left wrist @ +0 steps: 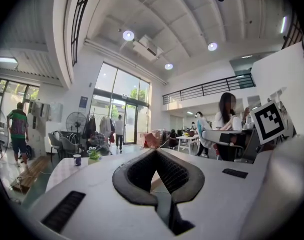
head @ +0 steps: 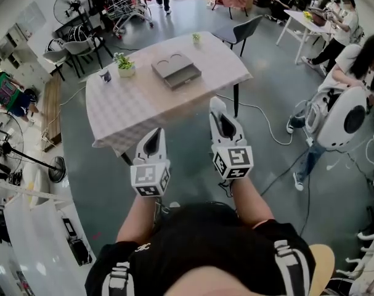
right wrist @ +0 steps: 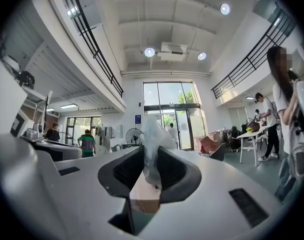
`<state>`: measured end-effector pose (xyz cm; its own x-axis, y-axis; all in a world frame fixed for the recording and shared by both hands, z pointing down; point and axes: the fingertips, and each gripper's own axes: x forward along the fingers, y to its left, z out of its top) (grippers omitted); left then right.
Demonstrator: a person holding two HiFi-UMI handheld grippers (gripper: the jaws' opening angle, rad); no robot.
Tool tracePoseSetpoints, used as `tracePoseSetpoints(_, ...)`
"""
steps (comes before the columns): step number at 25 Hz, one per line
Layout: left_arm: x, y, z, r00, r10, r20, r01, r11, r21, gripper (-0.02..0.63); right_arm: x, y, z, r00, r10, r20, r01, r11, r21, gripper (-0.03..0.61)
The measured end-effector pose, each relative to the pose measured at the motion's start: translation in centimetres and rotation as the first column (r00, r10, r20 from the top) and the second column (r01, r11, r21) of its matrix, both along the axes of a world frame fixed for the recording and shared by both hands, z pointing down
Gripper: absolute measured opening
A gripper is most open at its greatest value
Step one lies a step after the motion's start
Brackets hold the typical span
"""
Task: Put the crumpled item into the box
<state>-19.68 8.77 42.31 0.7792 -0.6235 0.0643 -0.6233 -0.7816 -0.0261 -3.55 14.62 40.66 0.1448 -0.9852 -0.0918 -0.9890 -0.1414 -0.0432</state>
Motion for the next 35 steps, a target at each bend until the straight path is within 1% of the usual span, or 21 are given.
tracePoseSetpoints(3,1.8,0.9,-0.1,1.0,-0.008,-0.006,0.008,1.0,0.008,0.003,2.0,0.9,0.0,1.0,-0.004,-0.003,0.004,1.0,0.001,0.081)
tracePoseSetpoints(6,3.0,1.5,0.3,0.999,-0.033,-0.018,0.033,0.999,0.003,0.003,3.8,1.7,0.3,1.0,-0.019,0.015,0.019,1.0,0.002,0.081)
tracePoseSetpoints(10,4.1,2.4,1.3,0.999,-0.044,-0.013,0.044,0.999,-0.003,0.003,5.0,2.2,1.3,1.0,-0.027,0.013,0.027,1.0,-0.003,0.081)
tracePoseSetpoints(13,5.1,2.5,1.3,0.999,-0.046,-0.016,0.046,0.999,0.0,0.003,5.8,1.9,1.9,0.999,-0.037,0.016,0.038,0.999,-0.015,0.081)
tracePoseSetpoints(17,6.1,1.4,0.9,0.998,-0.05,-0.029,0.05,0.999,0.005,0.003,6.8,0.6,2.5,0.999,-0.047,0.014,0.047,0.998,-0.032,0.081)
tracePoseSetpoints(22,8.3,-1.5,1.5,0.998,-0.04,-0.04,0.04,0.999,-0.002,0.003,8.7,-2.1,2.8,0.999,-0.042,0.001,0.042,0.998,-0.039,0.081)
tracePoseSetpoints(27,10.9,-5.2,1.3,0.999,-0.024,-0.047,0.024,1.0,0.008,0.003,10.8,-5.9,2.9,0.999,-0.041,-0.009,0.041,0.998,-0.046,0.081)
tracePoseSetpoints(35,14.6,-13.9,1.3,0.999,-0.002,-0.042,0.002,1.0,-0.003,0.003,13.4,-14.6,2.5,0.999,-0.047,-0.021,0.045,0.997,-0.056,0.081)
